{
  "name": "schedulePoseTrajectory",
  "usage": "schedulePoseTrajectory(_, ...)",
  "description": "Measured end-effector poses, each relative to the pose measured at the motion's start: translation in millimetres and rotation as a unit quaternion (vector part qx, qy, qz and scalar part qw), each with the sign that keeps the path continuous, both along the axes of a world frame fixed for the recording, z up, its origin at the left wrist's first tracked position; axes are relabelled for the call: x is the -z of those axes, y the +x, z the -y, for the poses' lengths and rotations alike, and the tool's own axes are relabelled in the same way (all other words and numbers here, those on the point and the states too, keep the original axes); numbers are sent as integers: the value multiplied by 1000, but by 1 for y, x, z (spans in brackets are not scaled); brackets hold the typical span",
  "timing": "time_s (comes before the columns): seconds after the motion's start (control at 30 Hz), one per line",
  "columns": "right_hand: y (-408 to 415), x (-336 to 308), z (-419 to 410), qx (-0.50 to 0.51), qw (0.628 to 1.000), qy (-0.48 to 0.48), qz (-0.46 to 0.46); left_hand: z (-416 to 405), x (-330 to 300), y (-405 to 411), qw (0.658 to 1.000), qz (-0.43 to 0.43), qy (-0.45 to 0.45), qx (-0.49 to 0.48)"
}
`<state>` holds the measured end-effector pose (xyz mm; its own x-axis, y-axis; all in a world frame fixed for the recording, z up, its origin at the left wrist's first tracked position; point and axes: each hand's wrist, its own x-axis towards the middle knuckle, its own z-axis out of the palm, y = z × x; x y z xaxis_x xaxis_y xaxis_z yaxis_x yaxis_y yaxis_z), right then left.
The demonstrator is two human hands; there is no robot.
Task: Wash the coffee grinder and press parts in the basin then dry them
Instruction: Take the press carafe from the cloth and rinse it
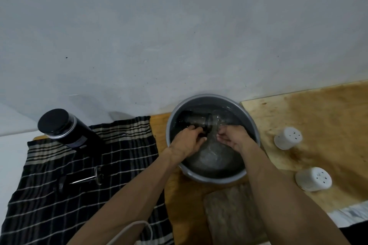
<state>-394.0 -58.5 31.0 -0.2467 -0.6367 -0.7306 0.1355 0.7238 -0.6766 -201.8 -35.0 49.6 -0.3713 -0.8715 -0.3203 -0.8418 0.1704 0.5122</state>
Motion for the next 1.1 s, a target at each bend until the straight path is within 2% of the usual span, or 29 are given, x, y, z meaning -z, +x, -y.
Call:
schedulePoseTrajectory(0.33,-3,-11,-12,-15,998,9,56,-3,-12,2,989,66,-121,50)
schedulePoseTrajectory(0.6,-21,-17,-17,1,999,27,-17,-7,-8,8,967,129,-200,86)
schedulePoseTrajectory(0.77,-22,-19,-15,52,998,23,-37,-8,-5,2,984,85,-152,47)
schedulePoseTrajectory(0.9,-17,-30,-9,113,993,18,41,-10,1,0,996,39,-86,7)
schedulePoseTrajectory(1.0,-15,-56,2,46,995,-15,91,-8,1,0,998,10,-58,-21)
schedulePoseTrajectory(1.1,-17,-79,7,-29,997,-42,61,-6,1,0,999,0,-48,-26)
